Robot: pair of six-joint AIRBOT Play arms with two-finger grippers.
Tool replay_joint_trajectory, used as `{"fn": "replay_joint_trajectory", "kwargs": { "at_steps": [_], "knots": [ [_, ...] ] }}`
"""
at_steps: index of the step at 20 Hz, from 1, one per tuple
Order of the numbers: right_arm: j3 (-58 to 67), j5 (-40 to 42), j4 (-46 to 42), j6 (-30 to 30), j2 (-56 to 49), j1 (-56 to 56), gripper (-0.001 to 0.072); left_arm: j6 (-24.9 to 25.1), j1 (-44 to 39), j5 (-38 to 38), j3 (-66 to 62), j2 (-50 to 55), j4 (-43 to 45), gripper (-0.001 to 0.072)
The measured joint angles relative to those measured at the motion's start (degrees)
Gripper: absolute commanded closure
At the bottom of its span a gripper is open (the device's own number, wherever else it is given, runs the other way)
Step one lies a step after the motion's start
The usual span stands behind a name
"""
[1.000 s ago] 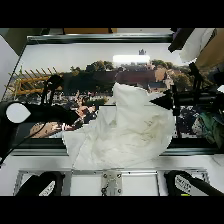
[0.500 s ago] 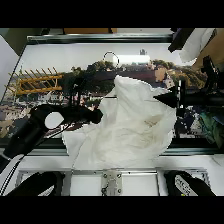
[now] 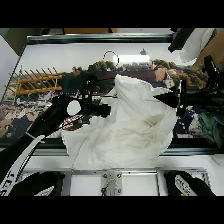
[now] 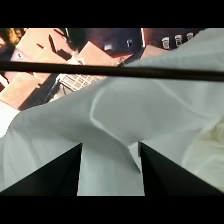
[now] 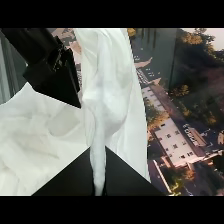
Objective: Fold the clothes and pants, and hang the long-sleeved shirts on hangers.
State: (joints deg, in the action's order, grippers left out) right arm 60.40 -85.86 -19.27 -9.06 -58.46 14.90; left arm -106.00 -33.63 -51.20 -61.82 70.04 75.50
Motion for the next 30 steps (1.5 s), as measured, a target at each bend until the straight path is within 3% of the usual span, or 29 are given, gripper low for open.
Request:
{"fn": "replay_joint_trajectory", "kwargs": {
  "at_steps": [1, 2, 7, 14, 21, 30],
  "knots": [
    [0.0, 0.0, 0.0, 0.0, 0.0, 0.0, 0.0708, -0.17, -0.15, 0.09, -0.07, 0.66, 0.0, 0.047],
    [0.0, 0.0, 0.0, 0.0, 0.02, 0.0, 0.0708, -0.55, -0.31, 0.11, -0.11, 1.29, 0.0, 0.0692],
    [-0.02, -0.04, -0.04, -2.08, 0.52, 0.0, 0.0709, -1.95, 0.28, -2.64, -0.2, 1.7, 3.04, 0.0698],
    [-0.02, -0.39, 1.14, -7.37, 1.18, -0.02, 0.071, -2.93, 6.99, -6.49, 4.44, -6.91, 6.4, 0.0698],
    [-0.02, -3.37, 6.32, -9.57, 1.27, -0.07, 0.071, -2.93, 11.87, -5.97, 8.85, -12.59, 6.91, 0.0698],
    [-0.02, -5.68, 4.7, -11.15, 1.6, -0.07, 0.071, -1.11, 16.98, -4.9, 9.29, -13.4, 4.81, 0.0698]
  ]
}}
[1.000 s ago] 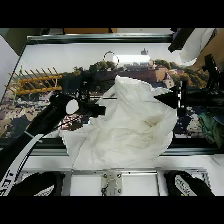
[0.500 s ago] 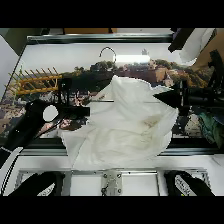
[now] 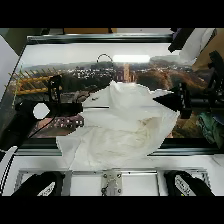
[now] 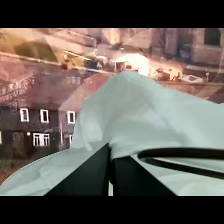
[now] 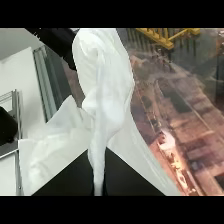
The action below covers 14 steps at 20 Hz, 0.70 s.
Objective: Fold the clothes and pants, and hang the long-sleeved shirts on hangers.
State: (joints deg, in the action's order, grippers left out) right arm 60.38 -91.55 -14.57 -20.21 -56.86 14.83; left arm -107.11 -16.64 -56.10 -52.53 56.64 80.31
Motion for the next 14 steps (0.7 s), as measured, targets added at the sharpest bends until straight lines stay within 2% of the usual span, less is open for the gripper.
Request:
{"fn": "replay_joint_trajectory", "kwargs": {
  "at_steps": [9, 14],
  "knots": [
    [-4.37, 3.19, -5.62, 0.96, 0.0, 0.07, 0.071, 0.66, 0.66, 0.44, 0.02, -7.34, 0.76, 0.0699],
    [-11.54, 5.22, 0.04, 4.96, 0.0, 0.02, 0.071, 0.81, -3.39, -2.34, -2.14, -13.46, 1.92, 0.07]
  ]
}}
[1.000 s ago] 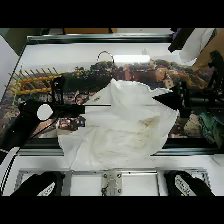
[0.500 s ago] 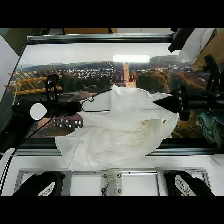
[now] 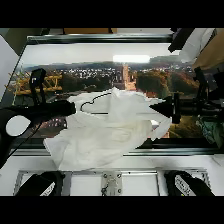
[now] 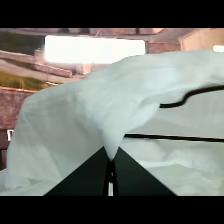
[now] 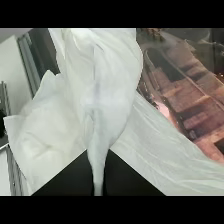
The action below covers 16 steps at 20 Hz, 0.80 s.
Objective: Fold the clothes and pants, and hang the long-sleeved shirts on hangers.
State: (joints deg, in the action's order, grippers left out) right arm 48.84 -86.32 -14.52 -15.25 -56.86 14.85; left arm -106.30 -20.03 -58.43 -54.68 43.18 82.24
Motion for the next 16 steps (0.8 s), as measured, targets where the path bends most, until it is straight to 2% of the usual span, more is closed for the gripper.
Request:
{"fn": "replay_joint_trajectory", "kwargs": {
  "at_steps": [4, 9, 12, 16],
  "knots": [
    [-6.78, 0.74, 8.31, 4.79, 0.0, -0.57, 0.071, -0.17, -7.74, -5.97, -9.29, 0.31, 6.47, 0.07],
    [-9.84, 1.03, 16.39, 9.57, 0.02, -4.39, 0.071, -0.46, -17.07, -14.36, -24.48, 6.78, 18.25, 0.0698],
    [-10.27, -0.33, 22.58, 11.93, 0.02, -6.14, 0.071, -0.44, -17.42, -19.76, -32.48, 11.15, 22.67, 0.0698],
    [-10.43, -3.91, 26.32, 12.74, 0.04, -6.93, 0.071, 0.74, -14.71, -24.46, -40.52, 15.67, 24.83, 0.0698]
  ]
}}
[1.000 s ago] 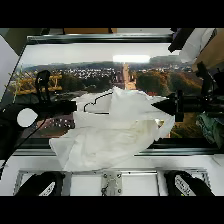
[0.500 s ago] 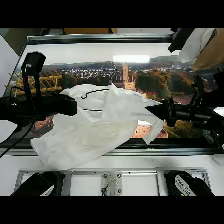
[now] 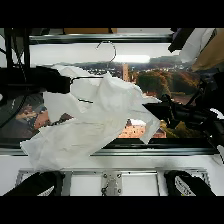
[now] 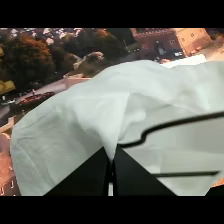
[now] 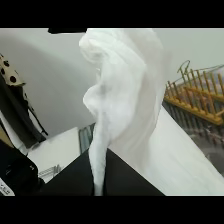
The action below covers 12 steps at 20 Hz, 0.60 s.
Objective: Fold the clothes and pants, and hang the long-sleeved shirts on hangers.
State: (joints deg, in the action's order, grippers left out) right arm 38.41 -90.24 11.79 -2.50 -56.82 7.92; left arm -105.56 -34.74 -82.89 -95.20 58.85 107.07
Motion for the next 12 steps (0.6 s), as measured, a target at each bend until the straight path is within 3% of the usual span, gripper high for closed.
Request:
{"fn": "replay_joint_trajectory", "kwargs": {
  "at_steps": [6, 12],
  "knots": [
    [-0.02, -1.68, 1.68, -0.28, 0.28, -0.94, 0.071, 1.38, -0.26, -2.16, -5.68, 5.01, -1.97, 0.0698],
    [-0.09, 5.46, 2.01, -0.28, 0.31, -7.02, 0.071, 1.68, -5.7, -2.19, -6.71, 5.92, 2.54, 0.0699]
  ]
}}
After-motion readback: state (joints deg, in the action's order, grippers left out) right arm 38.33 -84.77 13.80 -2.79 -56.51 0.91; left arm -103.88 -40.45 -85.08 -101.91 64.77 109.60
